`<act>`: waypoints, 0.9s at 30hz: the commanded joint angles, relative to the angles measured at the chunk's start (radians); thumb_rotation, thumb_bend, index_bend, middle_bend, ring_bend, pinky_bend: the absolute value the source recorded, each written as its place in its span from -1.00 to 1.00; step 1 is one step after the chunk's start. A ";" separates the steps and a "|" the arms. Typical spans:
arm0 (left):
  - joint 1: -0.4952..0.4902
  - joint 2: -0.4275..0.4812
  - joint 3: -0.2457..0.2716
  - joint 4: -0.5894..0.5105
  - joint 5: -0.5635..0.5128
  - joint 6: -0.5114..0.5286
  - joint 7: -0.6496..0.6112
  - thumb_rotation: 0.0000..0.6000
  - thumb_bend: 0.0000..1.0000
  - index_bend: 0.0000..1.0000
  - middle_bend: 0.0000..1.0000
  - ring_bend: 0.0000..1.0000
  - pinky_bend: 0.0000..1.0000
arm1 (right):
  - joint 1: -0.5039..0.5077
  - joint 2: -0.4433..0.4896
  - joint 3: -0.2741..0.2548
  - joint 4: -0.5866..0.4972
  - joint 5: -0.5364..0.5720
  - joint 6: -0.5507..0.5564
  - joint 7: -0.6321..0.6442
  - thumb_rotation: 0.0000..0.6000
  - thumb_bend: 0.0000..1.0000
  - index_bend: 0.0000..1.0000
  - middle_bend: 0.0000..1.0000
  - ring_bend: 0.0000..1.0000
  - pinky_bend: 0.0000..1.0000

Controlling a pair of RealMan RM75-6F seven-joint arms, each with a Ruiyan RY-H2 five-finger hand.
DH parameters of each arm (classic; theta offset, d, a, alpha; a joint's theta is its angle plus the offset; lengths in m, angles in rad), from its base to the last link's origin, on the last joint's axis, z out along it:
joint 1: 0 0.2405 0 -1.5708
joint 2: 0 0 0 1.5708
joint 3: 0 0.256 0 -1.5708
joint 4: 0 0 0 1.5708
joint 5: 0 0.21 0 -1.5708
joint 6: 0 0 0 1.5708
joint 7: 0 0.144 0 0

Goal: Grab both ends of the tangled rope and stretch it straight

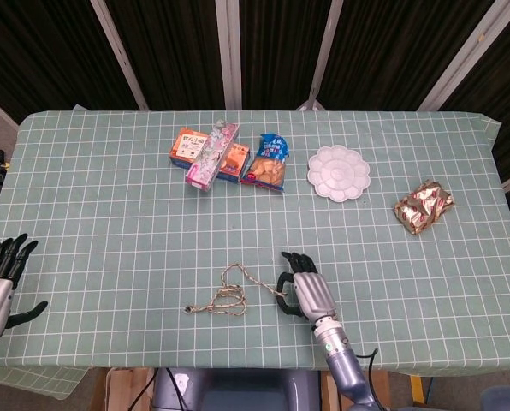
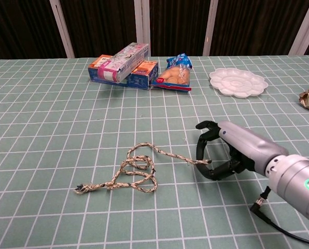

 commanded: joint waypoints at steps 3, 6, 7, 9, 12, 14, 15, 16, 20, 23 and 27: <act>-0.033 -0.005 0.009 -0.066 -0.005 -0.067 0.076 1.00 -0.68 -0.46 -1.00 -1.00 -1.00 | -0.003 0.033 0.004 -0.028 0.005 0.005 0.006 1.00 -0.10 0.25 -0.77 -1.00 -1.00; -0.057 -0.024 0.007 -0.108 -0.024 -0.117 0.117 1.00 -0.61 -0.34 -1.00 -1.00 -1.00 | -0.006 0.046 -0.002 -0.037 0.010 0.005 0.009 1.00 -0.10 0.25 -0.76 -1.00 -1.00; -0.066 -0.033 0.006 -0.121 -0.033 -0.134 0.130 1.00 -0.60 -0.32 -0.99 -1.00 -1.00 | -0.007 0.049 -0.003 -0.040 0.011 0.005 0.010 1.00 -0.09 0.25 -0.76 -1.00 -1.00; -0.088 -0.058 0.002 -0.155 -0.060 -0.178 0.173 1.00 -0.58 -0.28 -0.97 -1.00 -1.00 | -0.009 0.058 -0.008 -0.044 0.013 0.006 0.012 1.00 -0.10 0.25 -0.76 -1.00 -1.00; -0.126 -0.115 -0.003 -0.192 -0.085 -0.235 0.263 1.00 -0.56 -0.24 -0.94 -1.00 -1.00 | -0.012 0.069 -0.009 -0.053 0.017 0.011 0.015 1.00 -0.10 0.25 -0.76 -1.00 -1.00; -0.156 -0.181 -0.016 -0.198 -0.114 -0.272 0.329 1.00 -0.53 -0.22 -0.93 -1.00 -1.00 | -0.012 0.075 -0.010 -0.062 0.019 0.015 0.012 1.00 -0.10 0.25 -0.77 -1.00 -1.00; -0.161 -0.202 -0.021 -0.201 -0.130 -0.278 0.351 1.00 -0.52 -0.20 -0.92 -1.00 -1.00 | -0.012 0.077 -0.010 -0.064 0.020 0.016 0.011 1.00 -0.09 0.25 -0.77 -1.00 -1.00; -0.165 -0.216 -0.023 -0.203 -0.140 -0.281 0.364 1.00 -0.50 -0.18 -0.91 -1.00 -1.00 | -0.011 0.078 -0.010 -0.066 0.021 0.017 0.010 1.00 -0.09 0.25 -0.77 -1.00 -1.00; -0.187 -0.284 -0.034 -0.196 -0.182 -0.296 0.424 1.00 -0.42 -0.12 -0.89 -1.00 -1.00 | -0.011 0.083 -0.009 -0.072 0.026 0.022 0.008 1.00 -0.10 0.25 -0.76 -1.00 -1.00; -0.208 -0.350 -0.041 -0.184 -0.221 -0.315 0.463 1.00 -0.37 -0.10 -0.88 -1.00 -1.00 | -0.010 0.087 -0.010 -0.077 0.027 0.027 0.003 1.00 -0.09 0.25 -0.76 -1.00 -1.00; -0.229 -0.410 -0.046 -0.172 -0.256 -0.324 0.501 1.00 -0.34 -0.09 -0.88 -1.00 -1.00 | -0.010 0.092 -0.009 -0.081 0.030 0.034 0.000 1.00 -0.10 0.25 -0.76 -1.00 -1.00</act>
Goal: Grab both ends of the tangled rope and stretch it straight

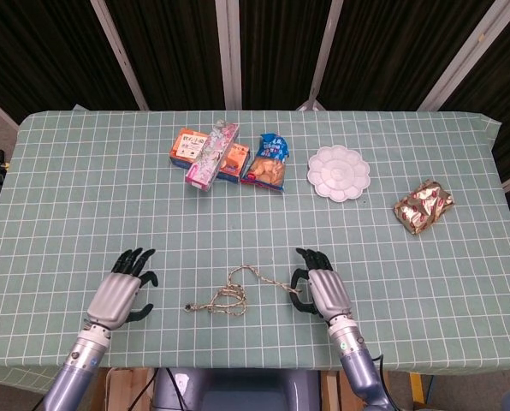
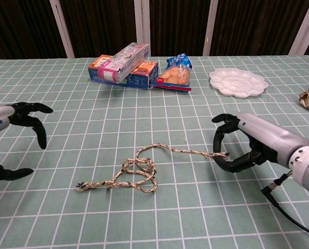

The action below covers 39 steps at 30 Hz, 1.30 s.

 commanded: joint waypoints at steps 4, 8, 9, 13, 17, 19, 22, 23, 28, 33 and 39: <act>-0.034 -0.078 -0.007 0.016 -0.065 -0.015 0.059 1.00 -0.30 -0.07 -0.88 -1.00 -1.00 | 0.002 0.005 0.003 -0.005 0.004 0.006 -0.001 1.00 -0.09 0.25 -0.76 -1.00 -1.00; -0.044 -0.106 -0.006 0.024 -0.085 -0.015 0.076 1.00 -0.29 -0.06 -0.88 -1.00 -1.00 | 0.002 0.006 0.003 -0.008 0.006 0.009 0.000 1.00 -0.10 0.25 -0.77 -1.00 -1.00; -0.048 -0.117 -0.006 0.028 -0.093 -0.016 0.082 1.00 -0.29 -0.06 -0.88 -1.00 -1.00 | 0.002 0.006 0.002 -0.009 0.007 0.010 0.000 1.00 -0.10 0.25 -0.77 -1.00 -1.00; -0.060 -0.152 -0.003 0.038 -0.113 -0.018 0.085 1.00 -0.28 -0.05 -0.88 -1.00 -1.00 | 0.001 0.008 -0.002 -0.010 0.008 0.013 0.002 1.00 -0.09 0.25 -0.76 -1.00 -1.00; -0.065 -0.168 0.007 0.043 -0.121 -0.018 0.087 1.00 -0.27 -0.04 -0.88 -1.00 -1.00 | 0.001 0.009 -0.002 -0.010 0.010 0.017 0.002 1.00 -0.10 0.25 -0.76 -1.00 -1.00; -0.068 -0.178 0.012 0.050 -0.126 -0.015 0.093 1.00 -0.27 -0.03 -0.88 -1.00 -1.00 | 0.001 0.010 -0.002 -0.012 0.011 0.020 0.001 1.00 -0.10 0.25 -0.76 -1.00 -1.00; -0.073 -0.195 0.015 0.064 -0.135 -0.014 0.100 1.00 -0.26 -0.02 -0.88 -1.00 -1.00 | 0.001 0.014 -0.003 -0.016 0.012 0.023 -0.001 1.00 -0.10 0.25 -0.76 -1.00 -1.00; -0.075 -0.200 0.016 0.069 -0.138 -0.012 0.102 1.00 -0.26 -0.02 -0.88 -1.00 -1.00 | 0.001 0.014 -0.003 -0.018 0.012 0.023 -0.002 1.00 -0.10 0.25 -0.77 -1.00 -1.00; -0.083 -0.220 0.012 0.082 -0.151 -0.008 0.106 1.00 -0.23 0.00 -0.87 -1.00 -1.00 | 0.002 0.016 -0.003 -0.024 0.014 0.026 -0.006 1.00 -0.10 0.25 -0.76 -1.00 -1.00; -0.091 -0.234 0.008 0.092 -0.160 -0.008 0.107 1.00 -0.19 0.02 -0.86 -1.00 -1.00 | 0.004 0.016 -0.004 -0.028 0.015 0.027 -0.009 1.00 -0.09 0.25 -0.77 -1.00 -1.00; -0.100 -0.253 0.015 0.103 -0.168 -0.009 0.108 1.00 -0.19 0.06 -0.85 -1.00 -1.00 | 0.003 0.019 -0.005 -0.026 0.017 0.031 -0.007 1.00 -0.09 0.25 -0.76 -1.00 -1.00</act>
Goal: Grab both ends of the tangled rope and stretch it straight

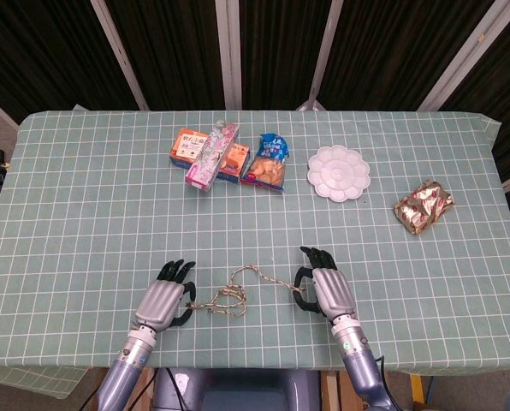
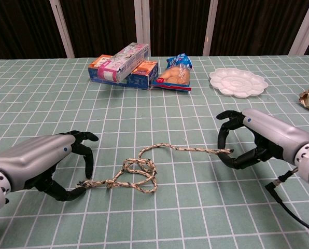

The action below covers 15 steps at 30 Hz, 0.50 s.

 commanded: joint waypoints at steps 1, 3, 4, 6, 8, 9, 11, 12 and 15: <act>-0.002 -0.005 0.004 0.004 0.003 0.001 -0.004 1.00 -0.19 0.07 -0.84 -1.00 -1.00 | -0.001 0.003 0.000 0.002 0.000 0.002 0.003 1.00 -0.09 0.25 -0.76 -1.00 -1.00; -0.003 -0.009 0.007 0.008 0.004 0.004 -0.009 1.00 -0.19 0.10 -0.83 -1.00 -1.00 | -0.001 0.004 0.000 0.003 -0.001 0.002 0.005 1.00 -0.10 0.25 -0.76 -1.00 -1.00; -0.003 -0.012 0.009 0.010 0.005 0.005 -0.012 1.00 -0.18 0.12 -0.82 -1.00 -1.00 | -0.001 0.005 0.000 0.003 -0.001 0.002 0.005 1.00 -0.10 0.25 -0.76 -1.00 -1.00; -0.003 -0.015 0.012 0.015 0.007 0.006 -0.016 1.00 -0.17 0.16 -0.80 -1.00 -1.00 | -0.001 0.006 -0.001 0.004 -0.001 0.002 0.006 1.00 -0.10 0.25 -0.76 -1.00 -1.00; -0.003 -0.019 0.015 0.021 0.010 0.009 -0.019 1.00 -0.14 0.20 -0.78 -1.00 -1.00 | -0.002 0.007 -0.002 0.004 -0.002 0.002 0.007 1.00 -0.09 0.25 -0.77 -1.00 -1.00; -0.003 -0.022 0.017 0.026 0.013 0.012 -0.020 1.00 -0.13 0.22 -0.77 -1.00 -1.00 | -0.002 0.008 -0.003 0.004 -0.003 0.002 0.008 1.00 -0.09 0.25 -0.77 -1.00 -1.00; -0.003 -0.025 0.021 0.034 0.018 0.015 -0.022 1.00 -0.09 0.23 -0.77 -1.00 -1.00 | -0.003 0.009 -0.005 0.004 -0.004 0.003 0.010 1.00 -0.09 0.25 -0.76 -1.00 -1.00; -0.004 -0.025 0.022 0.036 0.020 0.017 -0.022 1.00 -0.07 0.24 -0.77 -1.00 -1.00 | -0.003 0.009 -0.006 0.005 -0.004 0.003 0.010 1.00 -0.09 0.25 -0.76 -1.00 -1.00; -0.005 -0.024 0.022 0.042 0.022 0.020 -0.025 1.00 -0.02 0.24 -0.76 -1.00 -1.00 | -0.004 0.012 -0.006 0.005 -0.005 0.004 0.011 1.00 -0.09 0.25 -0.76 -1.00 -1.00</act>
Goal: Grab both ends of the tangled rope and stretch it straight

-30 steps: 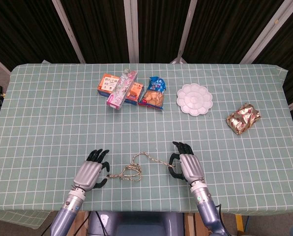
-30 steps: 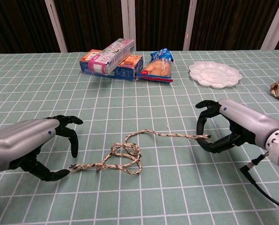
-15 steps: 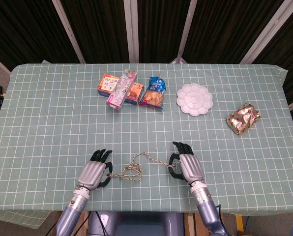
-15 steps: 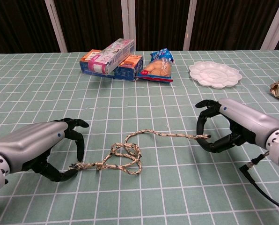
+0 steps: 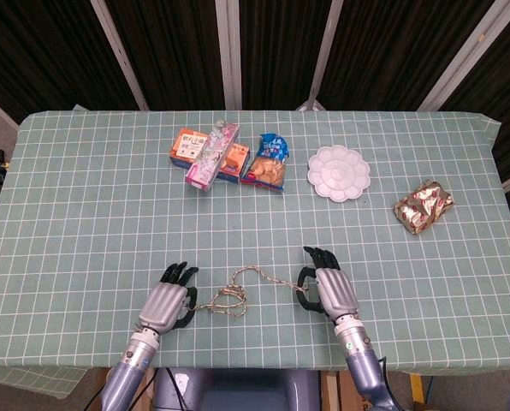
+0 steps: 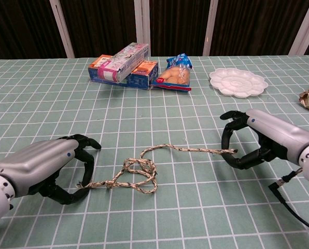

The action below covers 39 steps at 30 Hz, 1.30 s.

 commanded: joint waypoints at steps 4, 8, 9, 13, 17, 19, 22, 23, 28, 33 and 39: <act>-0.002 0.009 -0.006 0.002 0.001 0.007 -0.010 1.00 0.02 0.25 -0.76 -1.00 -1.00 | -0.001 0.008 -0.001 0.000 -0.002 0.001 0.001 1.00 -0.09 0.25 -0.76 -1.00 -1.00; -0.006 0.027 -0.015 -0.003 0.006 0.012 -0.014 1.00 0.02 0.25 -0.76 -1.00 -1.00 | -0.001 0.017 0.003 -0.002 -0.003 0.002 0.003 1.00 -0.09 0.25 -0.76 -1.00 -1.00; -0.008 0.036 -0.019 -0.006 0.009 0.015 -0.014 1.00 0.03 0.25 -0.75 -1.00 -1.00 | -0.001 0.021 0.005 -0.004 -0.004 0.004 0.003 1.00 -0.09 0.25 -0.76 -1.00 -1.00; -0.012 0.075 -0.042 -0.023 0.012 0.026 -0.026 1.00 0.05 0.26 -0.75 -1.00 -1.00 | -0.001 0.048 0.015 -0.010 -0.009 0.008 0.006 1.00 -0.09 0.25 -0.76 -1.00 -1.00; -0.017 0.125 -0.069 -0.043 0.010 0.034 -0.041 1.00 0.05 0.26 -0.74 -1.00 -1.00 | -0.002 0.087 0.031 -0.012 -0.008 0.011 0.013 1.00 -0.09 0.25 -0.77 -1.00 -1.00; -0.018 0.152 -0.084 -0.055 0.010 0.042 -0.048 1.00 0.05 0.27 -0.74 -1.00 -1.00 | -0.004 0.108 0.043 -0.009 -0.003 0.015 0.017 1.00 -0.09 0.25 -0.76 -1.00 -1.00; -0.020 0.209 -0.107 -0.083 0.009 0.048 -0.062 1.00 0.05 0.27 -0.73 -1.00 -1.00 | -0.007 0.150 0.065 0.001 0.016 0.014 0.031 1.00 -0.09 0.25 -0.76 -1.00 -1.00; -0.020 0.224 -0.112 -0.090 0.009 0.051 -0.065 1.00 0.05 0.27 -0.73 -1.00 -1.00 | -0.008 0.160 0.071 0.002 0.021 0.013 0.036 1.00 -0.09 0.25 -0.76 -1.00 -1.00; -0.010 0.328 -0.135 -0.134 0.007 0.064 -0.102 1.00 0.05 0.27 -0.73 -1.00 -1.00 | -0.020 0.229 0.112 0.016 0.059 0.011 0.081 1.00 -0.09 0.25 -0.76 -1.00 -1.00; 0.013 0.412 -0.127 -0.155 0.020 0.075 -0.152 1.00 0.05 0.27 -0.73 -1.00 -1.00 | -0.037 0.285 0.158 0.020 0.116 0.008 0.142 1.00 -0.09 0.25 -0.76 -1.00 -1.00; 0.055 0.493 -0.095 -0.156 0.064 0.101 -0.245 1.00 0.05 0.27 -0.72 -1.00 -1.00 | -0.063 0.352 0.180 0.047 0.140 0.009 0.196 1.00 -0.09 0.25 -0.76 -1.00 -1.00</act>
